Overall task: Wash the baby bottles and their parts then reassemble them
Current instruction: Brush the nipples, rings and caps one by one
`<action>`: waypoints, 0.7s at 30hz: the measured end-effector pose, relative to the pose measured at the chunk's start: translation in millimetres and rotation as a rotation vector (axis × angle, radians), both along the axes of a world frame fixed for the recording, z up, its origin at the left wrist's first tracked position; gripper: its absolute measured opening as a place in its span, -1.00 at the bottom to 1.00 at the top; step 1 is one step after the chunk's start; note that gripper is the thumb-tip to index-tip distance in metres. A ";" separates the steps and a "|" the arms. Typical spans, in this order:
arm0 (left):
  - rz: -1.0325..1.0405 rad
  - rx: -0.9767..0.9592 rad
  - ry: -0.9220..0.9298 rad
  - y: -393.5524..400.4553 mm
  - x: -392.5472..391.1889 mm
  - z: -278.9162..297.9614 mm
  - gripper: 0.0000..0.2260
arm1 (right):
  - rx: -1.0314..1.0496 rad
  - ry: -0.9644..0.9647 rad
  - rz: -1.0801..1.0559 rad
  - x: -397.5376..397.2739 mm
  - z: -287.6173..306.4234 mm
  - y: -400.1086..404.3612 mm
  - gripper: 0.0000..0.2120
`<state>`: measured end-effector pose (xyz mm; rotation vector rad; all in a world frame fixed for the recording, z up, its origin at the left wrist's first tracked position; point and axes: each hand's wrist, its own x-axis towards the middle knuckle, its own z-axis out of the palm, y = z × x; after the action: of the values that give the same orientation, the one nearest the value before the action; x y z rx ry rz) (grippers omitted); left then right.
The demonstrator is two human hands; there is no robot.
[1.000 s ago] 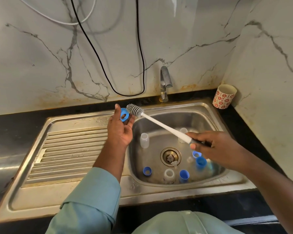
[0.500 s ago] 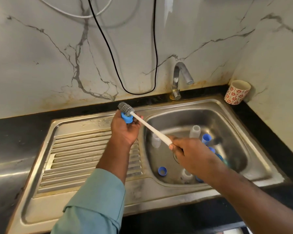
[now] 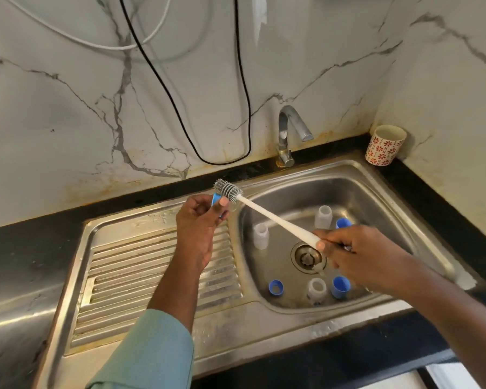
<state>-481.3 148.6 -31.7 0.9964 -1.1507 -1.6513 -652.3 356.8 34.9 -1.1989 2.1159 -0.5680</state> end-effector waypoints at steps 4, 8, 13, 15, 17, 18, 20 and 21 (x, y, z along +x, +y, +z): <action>0.084 -0.050 -0.081 11.6 -21.2 0.0 -0.96 | 0.012 0.180 0.153 -0.3 13.9 -3.0 -0.76; 0.235 0.045 -0.004 18.2 -53.4 5.4 -0.83 | -0.020 0.322 0.308 0.6 28.2 -6.4 -0.70; 0.492 0.170 0.093 16.9 -84.5 16.7 -0.97 | -0.099 0.300 0.275 -26.4 32.6 -2.7 -0.59; 0.448 0.285 0.235 19.2 -95.8 25.2 -0.94 | -0.089 0.304 0.301 -34.7 33.1 1.9 -0.59; 0.406 0.378 0.399 20.8 -103.4 31.4 -0.88 | -0.088 0.301 0.337 -39.6 35.1 6.3 -0.58; 0.395 0.383 0.425 22.7 -106.8 31.9 -0.86 | -0.094 0.286 0.348 -45.1 35.1 8.4 -0.57; 0.389 0.299 0.334 27.1 -109.6 30.1 -0.88 | -0.115 0.250 0.338 -58.8 32.2 8.9 -0.58; 0.400 0.212 0.219 30.0 -109.2 28.1 -0.90 | -0.130 0.218 0.325 -64.6 30.7 8.7 -0.59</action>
<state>-590.5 178.7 -3.7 1.0673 -0.5939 -1.5287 -716.9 365.5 65.6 -1.7043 2.0200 -0.4478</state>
